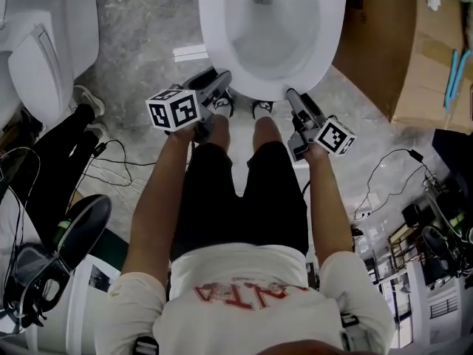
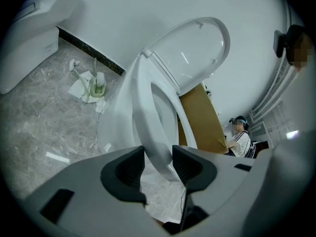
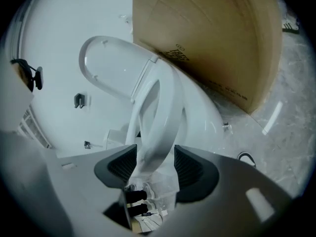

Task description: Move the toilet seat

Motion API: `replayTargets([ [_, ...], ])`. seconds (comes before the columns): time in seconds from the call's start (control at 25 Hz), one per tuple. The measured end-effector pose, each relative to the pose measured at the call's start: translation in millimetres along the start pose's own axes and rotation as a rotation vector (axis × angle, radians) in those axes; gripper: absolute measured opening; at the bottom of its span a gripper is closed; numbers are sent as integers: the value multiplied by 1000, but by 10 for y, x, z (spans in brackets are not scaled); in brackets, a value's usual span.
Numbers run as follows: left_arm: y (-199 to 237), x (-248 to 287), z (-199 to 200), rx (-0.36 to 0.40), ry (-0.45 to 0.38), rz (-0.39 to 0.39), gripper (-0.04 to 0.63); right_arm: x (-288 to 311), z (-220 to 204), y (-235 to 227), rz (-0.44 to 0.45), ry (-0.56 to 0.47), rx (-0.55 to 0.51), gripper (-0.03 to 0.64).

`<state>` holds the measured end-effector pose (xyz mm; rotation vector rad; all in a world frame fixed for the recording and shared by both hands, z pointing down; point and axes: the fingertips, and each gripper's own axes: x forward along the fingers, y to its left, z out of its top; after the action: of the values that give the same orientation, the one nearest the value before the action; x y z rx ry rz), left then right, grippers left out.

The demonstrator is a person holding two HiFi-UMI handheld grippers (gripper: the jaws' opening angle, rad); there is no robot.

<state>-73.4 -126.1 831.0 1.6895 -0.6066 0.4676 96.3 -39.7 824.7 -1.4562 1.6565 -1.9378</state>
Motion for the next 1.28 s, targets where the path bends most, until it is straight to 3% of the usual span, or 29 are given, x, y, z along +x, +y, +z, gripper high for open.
replayTargets([
  [0.2,-145,-117,84,-9,-37,-30,179,-39,-146,304,118,44,-13,205],
  [0.32,-257,-185,118,-2,-56,-50,179,-118,-103,399,169,1,4,160],
  [0.8,-742,-482,362,29,-166,-152,187,-394,199,972,285,-116,-7,149],
  [1.28,-1215,-1110,621,207,-240,-176,182,-536,519,1616,345,-190,-52,150],
])
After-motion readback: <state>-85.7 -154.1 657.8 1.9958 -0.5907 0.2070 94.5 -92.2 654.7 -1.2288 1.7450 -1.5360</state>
